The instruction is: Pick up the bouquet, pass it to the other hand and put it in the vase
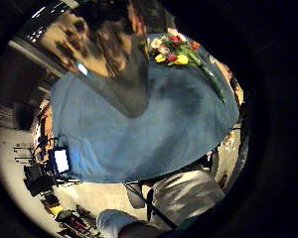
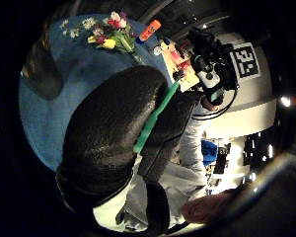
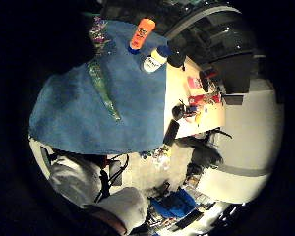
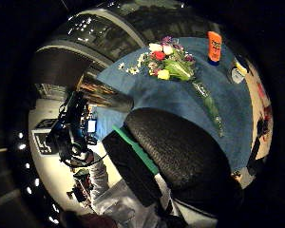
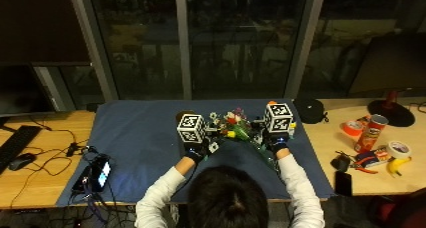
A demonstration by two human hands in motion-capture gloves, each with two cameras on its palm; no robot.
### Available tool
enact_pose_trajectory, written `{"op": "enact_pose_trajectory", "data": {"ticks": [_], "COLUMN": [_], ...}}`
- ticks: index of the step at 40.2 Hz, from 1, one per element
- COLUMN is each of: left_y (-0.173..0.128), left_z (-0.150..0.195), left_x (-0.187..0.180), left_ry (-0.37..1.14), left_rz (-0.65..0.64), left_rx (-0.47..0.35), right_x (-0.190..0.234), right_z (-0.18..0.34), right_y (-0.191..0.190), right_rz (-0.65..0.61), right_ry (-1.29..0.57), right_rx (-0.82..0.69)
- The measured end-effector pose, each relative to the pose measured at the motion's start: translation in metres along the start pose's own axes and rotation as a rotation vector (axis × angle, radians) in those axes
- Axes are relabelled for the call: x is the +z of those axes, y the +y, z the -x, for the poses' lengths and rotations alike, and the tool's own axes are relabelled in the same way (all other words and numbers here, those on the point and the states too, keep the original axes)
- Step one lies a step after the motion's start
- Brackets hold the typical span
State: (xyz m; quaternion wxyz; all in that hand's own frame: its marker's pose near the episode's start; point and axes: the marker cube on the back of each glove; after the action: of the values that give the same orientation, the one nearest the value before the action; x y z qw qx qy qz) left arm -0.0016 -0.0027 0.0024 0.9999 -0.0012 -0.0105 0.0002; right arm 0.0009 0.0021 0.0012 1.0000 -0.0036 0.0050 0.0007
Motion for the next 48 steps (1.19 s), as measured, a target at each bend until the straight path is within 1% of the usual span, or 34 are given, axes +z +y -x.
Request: {"op": "enact_pose_trajectory", "data": {"ticks": [5, 10, 13, 17, 23, 31, 38, 42, 48], "left_y": [-0.009, -0.009, -0.006, -0.001, 0.011, 0.019, 0.016, 0.015, 0.013], "left_z": [0.003, -0.002, -0.005, -0.004, -0.001, -0.008, -0.008, -0.01, -0.015], "left_x": [0.007, 0.006, 0.006, 0.004, -0.003, -0.014, -0.018, -0.018, -0.011], "left_ry": [-0.051, -0.026, -0.03, -0.079, -0.135, -0.1, -0.172, -0.174, -0.172], "left_rz": [0.003, -0.009, -0.01, -0.003, 0.027, 0.017, -0.012, -0.009, 0.007], "left_rx": [-0.005, 0.007, 0.023, 0.046, 0.058, 0.097, 0.107, 0.118, 0.131], "right_x": [0.004, -0.005, -0.013, -0.019, -0.028, -0.024, -0.023, -0.022, -0.026], "right_z": [-0.004, -0.008, -0.006, -0.002, 0.003, -0.021, -0.039, -0.051, -0.07], "right_y": [0.009, 0.02, 0.024, 0.026, 0.034, 0.038, 0.036, 0.027, 0.01], "right_rz": [0.025, 0.03, 0.006, -0.007, -0.017, -0.057, -0.024, -0.016, 0.052], "right_ry": [0.044, 0.065, 0.04, 0.0, -0.087, -0.15, -0.176, -0.203, -0.284], "right_rx": [0.01, 0.018, 0.011, -0.015, -0.046, 0.05, 0.104, 0.14, 0.275]}}
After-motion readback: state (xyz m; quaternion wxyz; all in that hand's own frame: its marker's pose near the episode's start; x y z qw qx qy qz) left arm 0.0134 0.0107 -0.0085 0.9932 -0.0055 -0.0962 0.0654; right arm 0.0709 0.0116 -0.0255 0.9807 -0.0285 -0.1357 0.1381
